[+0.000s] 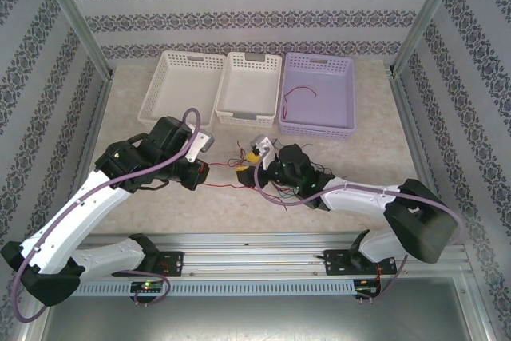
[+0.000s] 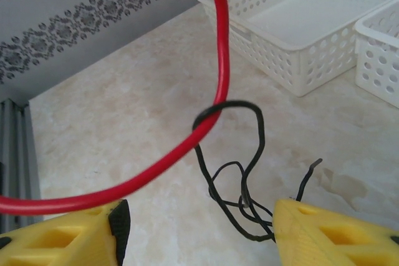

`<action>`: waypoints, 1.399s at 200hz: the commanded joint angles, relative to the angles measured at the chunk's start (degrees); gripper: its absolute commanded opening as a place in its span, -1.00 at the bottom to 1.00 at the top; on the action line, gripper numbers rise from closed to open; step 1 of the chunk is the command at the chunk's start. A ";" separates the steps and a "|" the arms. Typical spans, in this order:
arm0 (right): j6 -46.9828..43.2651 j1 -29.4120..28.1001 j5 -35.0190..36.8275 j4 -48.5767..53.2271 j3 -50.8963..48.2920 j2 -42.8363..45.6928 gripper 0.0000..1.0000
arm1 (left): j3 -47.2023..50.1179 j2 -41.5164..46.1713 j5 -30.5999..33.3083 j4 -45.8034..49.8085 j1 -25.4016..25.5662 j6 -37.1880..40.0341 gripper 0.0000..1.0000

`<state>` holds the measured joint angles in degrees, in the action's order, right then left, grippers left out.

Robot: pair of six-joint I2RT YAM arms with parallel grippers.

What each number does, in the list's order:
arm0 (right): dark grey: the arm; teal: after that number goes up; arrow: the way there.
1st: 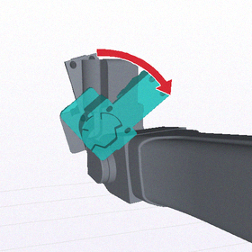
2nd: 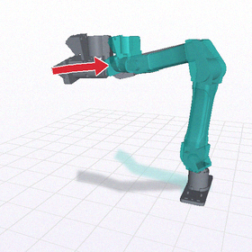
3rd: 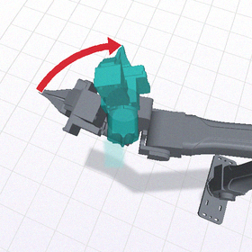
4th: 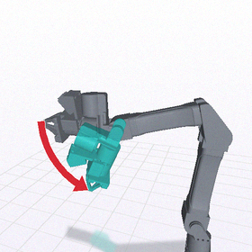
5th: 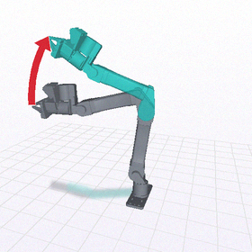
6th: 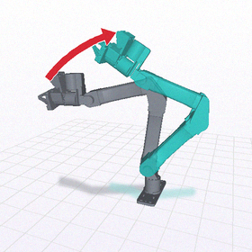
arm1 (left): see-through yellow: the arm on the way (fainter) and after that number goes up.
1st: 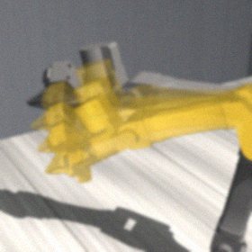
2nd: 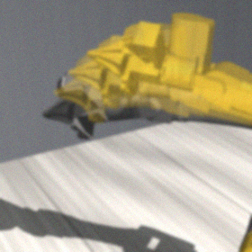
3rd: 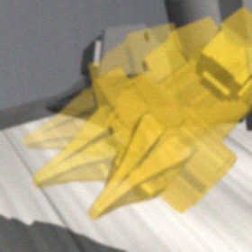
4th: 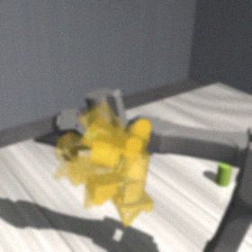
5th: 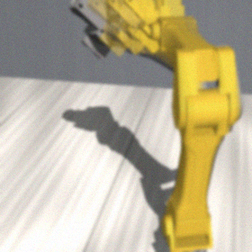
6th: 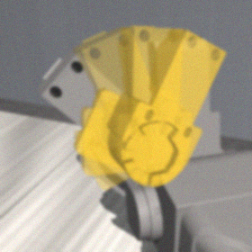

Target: Untangle the cables

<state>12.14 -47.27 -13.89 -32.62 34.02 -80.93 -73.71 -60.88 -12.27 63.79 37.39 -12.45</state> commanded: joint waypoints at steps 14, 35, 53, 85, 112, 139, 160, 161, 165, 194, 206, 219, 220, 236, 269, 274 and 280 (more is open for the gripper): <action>-2.91 -0.79 5.69 -4.15 1.58 -2.70 0.02 | 0.60 2.34 -1.69 -1.39 -0.38 -1.86 -1.00; -3.04 -0.96 8.84 -4.59 1.49 -3.18 -0.47 | 0.76 2.94 -2.11 -1.30 -0.38 -2.19 -1.00; -3.36 -1.04 10.47 -4.09 1.49 -3.06 -0.79 | 0.68 3.54 -2.45 -0.86 -0.34 -2.32 -1.00; -4.48 -0.99 13.61 -0.91 0.82 -1.74 -1.00 | -0.20 5.01 0.42 2.92 -0.37 -1.41 -1.00; -4.61 0.08 13.13 0.29 -1.06 1.38 -1.00 | 0.32 5.34 3.68 7.84 -0.38 0.11 -1.00; -3.69 0.75 7.31 1.07 -2.29 7.10 -1.00 | 2.91 4.22 2.82 10.36 -0.37 1.35 -1.00; -3.18 0.69 4.35 2.15 -1.65 9.75 -1.00 | 4.37 3.68 0.22 9.58 -0.36 1.72 -1.00; -3.18 0.69 4.29 2.27 -1.53 9.83 -1.00 | 4.41 3.72 0.01 9.50 -0.37 1.72 -1.00; -3.15 0.68 4.17 2.64 -1.31 10.05 -1.00 | 4.45 3.62 -0.58 9.22 -0.38 1.72 -1.00; -3.75 0.43 2.76 4.54 0.87 9.34 -1.00 | 4.48 2.20 -4.95 7.13 -0.38 1.70 -1.00; -4.01 0.00 2.60 4.87 1.69 8.47 -1.00 | 4.25 1.57 -6.62 6.41 -0.30 1.80 -1.00; -4.29 -0.57 3.13 4.90 2.55 7.43 -1.00 | 3.87 1.02 -8.00 5.83 -0.30 1.94 -1.00; -4.31 -0.60 3.19 4.83 2.59 7.35 -1.00 | 3.86 0.98 -8.15 5.78 -0.30 1.97 -1.00; -4.38 -1.02 4.02 4.29 3.68 5.92 -1.00 | 3.61 0.06 -10.39 5.49 -0.17 2.47 -1.00; -4.35 -1.21 4.71 3.53 6.94 2.32 -1.00 | 4.43 -1.29 -12.15 4.78 0.57 3.20 -1.00; -4.38 -1.25 4.75 3.40 7.38 1.70 -1.00 | 4.45 -1.40 -12.43 4.64 0.67 3.30 -1.00; -4.34 -1.36 4.66 3.05 7.82 0.96 -1.00 | 4.64 -1.30 -13.02 4.32 0.76 3.39 -1.00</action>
<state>8.56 -47.90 -9.45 -27.88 38.65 -77.71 -69.12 -61.89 -21.91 69.89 37.52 -10.90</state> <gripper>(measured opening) 0.043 0.045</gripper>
